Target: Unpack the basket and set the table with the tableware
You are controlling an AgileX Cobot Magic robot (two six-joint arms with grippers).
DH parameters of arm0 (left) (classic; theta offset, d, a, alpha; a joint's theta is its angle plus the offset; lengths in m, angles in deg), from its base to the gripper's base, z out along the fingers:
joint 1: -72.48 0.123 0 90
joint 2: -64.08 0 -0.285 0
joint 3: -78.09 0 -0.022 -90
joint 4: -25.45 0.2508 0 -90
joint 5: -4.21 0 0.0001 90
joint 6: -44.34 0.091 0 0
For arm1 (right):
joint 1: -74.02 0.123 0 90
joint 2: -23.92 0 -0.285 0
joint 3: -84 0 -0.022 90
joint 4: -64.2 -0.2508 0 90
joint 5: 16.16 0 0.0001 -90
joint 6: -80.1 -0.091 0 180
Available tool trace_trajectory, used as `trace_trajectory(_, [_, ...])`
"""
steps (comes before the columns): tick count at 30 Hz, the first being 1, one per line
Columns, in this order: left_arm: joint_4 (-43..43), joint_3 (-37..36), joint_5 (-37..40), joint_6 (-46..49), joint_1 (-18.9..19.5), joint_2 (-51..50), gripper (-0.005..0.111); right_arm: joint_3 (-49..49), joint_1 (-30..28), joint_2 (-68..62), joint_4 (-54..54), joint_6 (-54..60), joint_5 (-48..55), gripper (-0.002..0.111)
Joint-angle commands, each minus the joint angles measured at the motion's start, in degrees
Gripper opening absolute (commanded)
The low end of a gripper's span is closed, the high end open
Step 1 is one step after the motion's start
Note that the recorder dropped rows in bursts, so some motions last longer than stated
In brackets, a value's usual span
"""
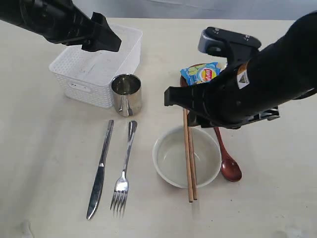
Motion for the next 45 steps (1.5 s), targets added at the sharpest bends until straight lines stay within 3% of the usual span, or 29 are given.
trace_trajectory(1, [-0.43,-0.35,-0.42,0.57,0.1,0.3,0.081,0.16,0.09,7.22,6.49,0.56,0.19,0.023])
trace_trajectory(10, [0.96,-0.35,-3.37,1.16,0.1,0.3,0.081,0.16,0.09,24.69,25.25,0.31,0.05,0.023])
trace_trajectory(30, [1.04,-0.35,-3.6,1.16,0.1,0.3,0.081,0.16,0.09,63.46,25.44,-0.03,0.29,0.023])
trace_trajectory(36, [1.04,-0.35,-3.6,1.16,0.1,0.3,0.081,0.16,-3.28,74.61,25.44,-0.03,0.15,0.023])
trace_trajectory(45, [1.19,-0.35,-3.79,1.16,0.1,0.3,0.081,0.5,-7.66,74.05,28.45,0.93,-3.76,0.023])
